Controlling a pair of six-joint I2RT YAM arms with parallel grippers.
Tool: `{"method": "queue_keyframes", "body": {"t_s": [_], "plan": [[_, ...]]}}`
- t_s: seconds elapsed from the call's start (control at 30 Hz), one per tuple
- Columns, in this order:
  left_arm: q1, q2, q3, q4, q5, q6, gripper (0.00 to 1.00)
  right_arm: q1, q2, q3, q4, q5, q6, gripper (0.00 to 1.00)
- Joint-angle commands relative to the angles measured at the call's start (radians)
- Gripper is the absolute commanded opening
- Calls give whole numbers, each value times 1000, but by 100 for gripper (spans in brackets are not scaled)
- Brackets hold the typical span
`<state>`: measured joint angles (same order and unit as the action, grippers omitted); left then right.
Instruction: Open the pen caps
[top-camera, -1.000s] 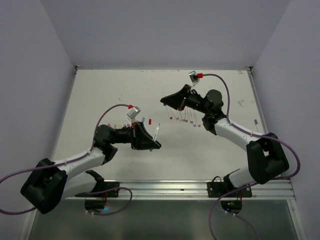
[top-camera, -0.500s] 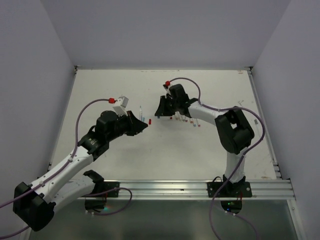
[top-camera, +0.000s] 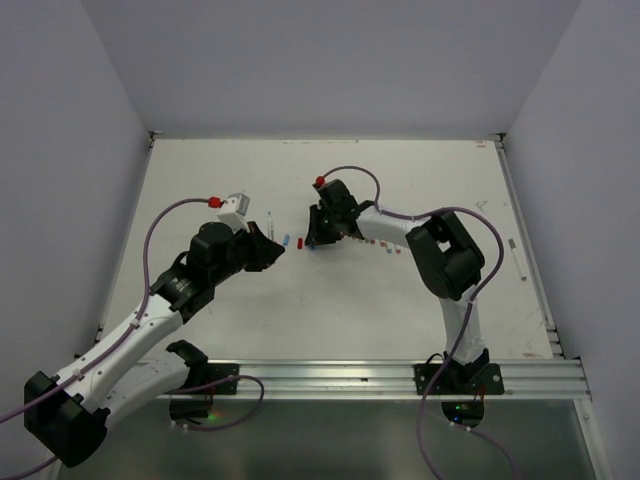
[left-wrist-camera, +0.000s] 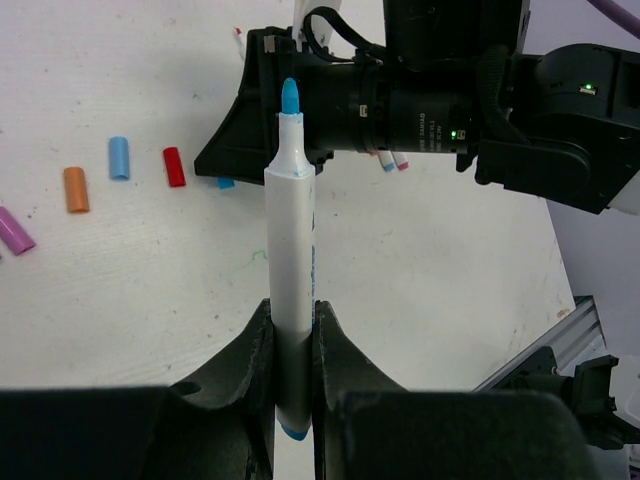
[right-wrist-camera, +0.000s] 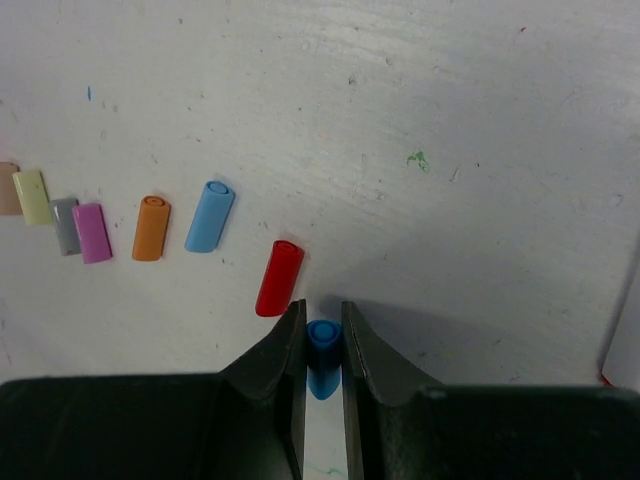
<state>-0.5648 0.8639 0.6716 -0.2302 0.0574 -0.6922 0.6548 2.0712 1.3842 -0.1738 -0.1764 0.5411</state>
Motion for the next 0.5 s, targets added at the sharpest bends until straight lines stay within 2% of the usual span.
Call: {"method": "queue_keyframes", "body": {"t_s": [0.0,0.47], "plan": [[6,-8,14,17,7,13,0,8,33,48,-30,64,-3,1],[8,-11,13,20,32,8,0,71,142,168,-13,71,48,1]]}}
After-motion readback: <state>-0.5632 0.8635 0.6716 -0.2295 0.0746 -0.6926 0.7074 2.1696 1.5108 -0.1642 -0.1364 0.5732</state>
